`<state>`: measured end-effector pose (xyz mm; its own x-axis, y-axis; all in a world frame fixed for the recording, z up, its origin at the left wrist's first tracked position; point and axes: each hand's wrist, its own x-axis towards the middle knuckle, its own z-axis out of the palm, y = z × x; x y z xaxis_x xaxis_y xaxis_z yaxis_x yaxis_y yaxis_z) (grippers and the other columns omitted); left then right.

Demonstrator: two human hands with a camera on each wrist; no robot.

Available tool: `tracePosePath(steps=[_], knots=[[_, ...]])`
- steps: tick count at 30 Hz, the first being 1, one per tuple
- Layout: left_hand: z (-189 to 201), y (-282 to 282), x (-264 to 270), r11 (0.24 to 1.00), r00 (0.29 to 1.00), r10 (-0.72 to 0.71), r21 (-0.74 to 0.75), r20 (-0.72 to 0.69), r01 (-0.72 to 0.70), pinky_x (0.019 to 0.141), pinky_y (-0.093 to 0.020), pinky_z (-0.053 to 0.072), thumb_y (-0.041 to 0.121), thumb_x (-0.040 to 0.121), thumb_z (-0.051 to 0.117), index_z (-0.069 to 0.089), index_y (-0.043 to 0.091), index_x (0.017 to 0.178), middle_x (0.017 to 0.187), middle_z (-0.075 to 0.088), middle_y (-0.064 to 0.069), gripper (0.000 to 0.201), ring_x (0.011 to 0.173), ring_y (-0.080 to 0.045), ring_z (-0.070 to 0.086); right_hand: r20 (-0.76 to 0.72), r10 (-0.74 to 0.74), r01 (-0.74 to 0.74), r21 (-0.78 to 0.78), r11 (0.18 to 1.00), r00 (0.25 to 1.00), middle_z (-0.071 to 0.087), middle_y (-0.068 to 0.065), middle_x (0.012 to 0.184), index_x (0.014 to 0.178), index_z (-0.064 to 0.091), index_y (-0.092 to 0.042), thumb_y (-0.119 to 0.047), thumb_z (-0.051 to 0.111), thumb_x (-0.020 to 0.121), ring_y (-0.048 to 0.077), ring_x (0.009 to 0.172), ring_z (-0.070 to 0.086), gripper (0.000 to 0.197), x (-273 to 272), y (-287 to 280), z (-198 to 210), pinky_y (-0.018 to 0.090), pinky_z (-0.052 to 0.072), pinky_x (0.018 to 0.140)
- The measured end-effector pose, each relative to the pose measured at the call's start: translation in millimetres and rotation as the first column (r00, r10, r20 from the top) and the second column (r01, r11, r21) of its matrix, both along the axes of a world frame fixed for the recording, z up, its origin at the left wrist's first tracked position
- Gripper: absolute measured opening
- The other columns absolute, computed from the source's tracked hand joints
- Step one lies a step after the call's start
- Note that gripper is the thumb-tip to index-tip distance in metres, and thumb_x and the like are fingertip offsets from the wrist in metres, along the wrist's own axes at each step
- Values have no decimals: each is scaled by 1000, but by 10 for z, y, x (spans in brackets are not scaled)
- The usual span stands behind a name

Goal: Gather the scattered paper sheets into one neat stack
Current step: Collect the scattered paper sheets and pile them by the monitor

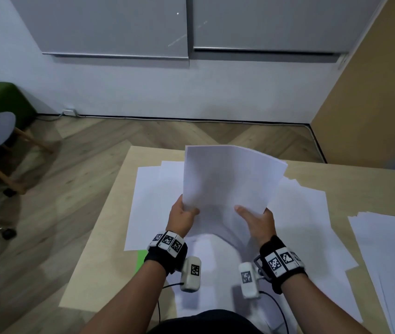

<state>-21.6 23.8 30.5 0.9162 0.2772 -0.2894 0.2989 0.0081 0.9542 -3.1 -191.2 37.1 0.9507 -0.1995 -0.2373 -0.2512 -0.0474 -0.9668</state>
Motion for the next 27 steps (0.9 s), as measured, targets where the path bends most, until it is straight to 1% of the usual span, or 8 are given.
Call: tracePosePath(steps=[3, 6, 8, 10, 13, 16, 19, 27], knots=[[-16, -12, 42, 999, 999, 23, -46, -35, -25, 73, -34, 55, 12, 60, 61, 58, 21, 102, 93, 70, -7, 43, 77, -19, 65, -3, 13, -13, -83, 996, 1000, 74, -4, 94, 96, 70, -12, -20, 82, 77, 12, 91, 69, 24, 19, -68, -129, 25, 54, 84], [-189, 49, 80, 999, 971, -45, -12, -235, 44, 71, -32, 54, 13, 75, 67, 56, 18, 117, 99, 64, -6, 44, 81, -17, 65, -158, 26, -56, -182, 982, 987, 73, 3, 101, 101, 70, -12, -18, 80, 79, 23, 96, 67, 25, 12, -178, -394, 31, 50, 89], [-389, 182, 60, 973, 950, -10, 214, -312, 80, 81, -28, 51, 21, 84, 68, 62, 19, 116, 106, 67, -4, 33, 94, -18, 65, -270, 31, -97, -233, 968, 962, 71, 10, 109, 109, 68, -6, -14, 78, 80, 25, 97, 65, 32, -59, -276, -563, 29, 47, 87], [-549, 359, 5, 856, 931, 145, 514, -335, 52, 94, -31, 47, 39, 82, 71, 65, 22, 110, 115, 64, -3, 34, 112, -23, 58, -359, 26, -132, -275, 953, 933, 68, 14, 116, 116, 64, -2, -15, 78, 80, 29, 104, 64, 41, -138, -385, -706, 31, 46, 91], [-680, 622, -65, 702, 824, 391, 712, -410, 21, 102, -47, 39, 62, 73, 71, 52, 17, 127, 139, 44, -10, 73, 132, -33, 35, -455, 58, -214, -300, 930, 889, 67, 14, 118, 118, 64, -1, -16, 78, 80, 30, 108, 63, 43, -220, -527, -880, 30, 46, 92], [-785, 902, -99, 683, 717, 518, 730, -466, -19, 110, -54, 30, 72, 63, 74, 32, 12, 143, 155, 22, -14, 109, 144, -35, 17, -513, 117, -316, -321, 893, 851, 68, 12, 119, 120, 64, -4, -18, 77, 81, 28, 108, 63, 43, -292, -585, -966, 31, 47, 94], [-789, 1071, -86, 631, 640, 595, 776, -486, 3, 95, -51, 40, 79, 54, 75, 38, 9, 129, 136, 37, -15, 109, 129, -35, 33, -524, 155, -373, -341, 863, 838, 66, 11, 121, 124, 61, -6, -17, 73, 85, 28, 110, 61, 43, -309, -562, -989, 28, 45, 91], [-749, 1103, -15, 759, 706, 493, 647, -508, -65, 86, -51, 46, 54, 66, 83, 36, 6, 126, 127, 44, -18, 90, 118, -41, 50, -517, 142, -350, -330, 877, 844, 68, 9, 113, 117, 64, -10, -11, 69, 85, 25, 99, 60, 33, -176, -513, -952, 28, 46, 88]])
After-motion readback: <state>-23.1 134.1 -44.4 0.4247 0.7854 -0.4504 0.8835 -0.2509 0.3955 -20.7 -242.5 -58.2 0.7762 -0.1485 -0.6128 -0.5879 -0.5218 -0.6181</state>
